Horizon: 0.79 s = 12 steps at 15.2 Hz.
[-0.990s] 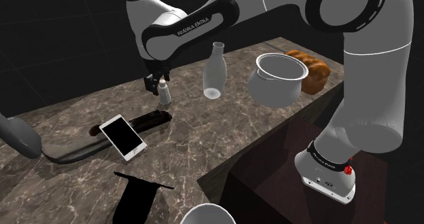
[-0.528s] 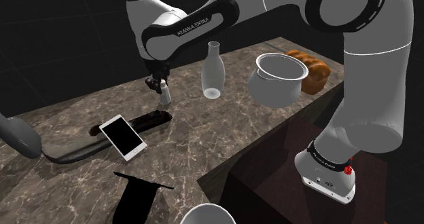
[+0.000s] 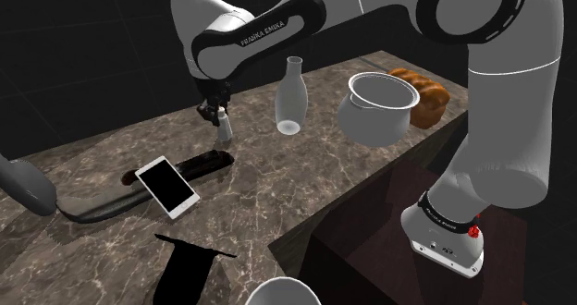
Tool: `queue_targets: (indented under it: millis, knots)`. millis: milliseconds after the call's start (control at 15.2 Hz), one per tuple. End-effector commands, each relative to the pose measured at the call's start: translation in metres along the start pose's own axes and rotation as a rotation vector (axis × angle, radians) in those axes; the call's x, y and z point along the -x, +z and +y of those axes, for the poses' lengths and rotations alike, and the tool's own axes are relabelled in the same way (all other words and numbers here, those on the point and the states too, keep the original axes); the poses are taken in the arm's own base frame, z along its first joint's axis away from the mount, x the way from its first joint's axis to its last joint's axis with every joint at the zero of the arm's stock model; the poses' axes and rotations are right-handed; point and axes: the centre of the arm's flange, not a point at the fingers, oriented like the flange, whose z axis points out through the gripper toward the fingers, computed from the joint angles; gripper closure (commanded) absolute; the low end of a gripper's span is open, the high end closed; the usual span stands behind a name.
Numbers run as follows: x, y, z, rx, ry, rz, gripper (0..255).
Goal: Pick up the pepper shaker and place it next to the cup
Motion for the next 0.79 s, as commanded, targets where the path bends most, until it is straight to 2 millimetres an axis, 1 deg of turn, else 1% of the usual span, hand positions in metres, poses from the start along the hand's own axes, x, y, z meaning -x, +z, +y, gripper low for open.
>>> queue_targets:
  millis: [0,726]
  knots:
    - [0.001,-0.010,0.001,0.000,0.000,0.000,255]
    - [0.000,-0.068,0.007,0.000,0.000,0.000,255]
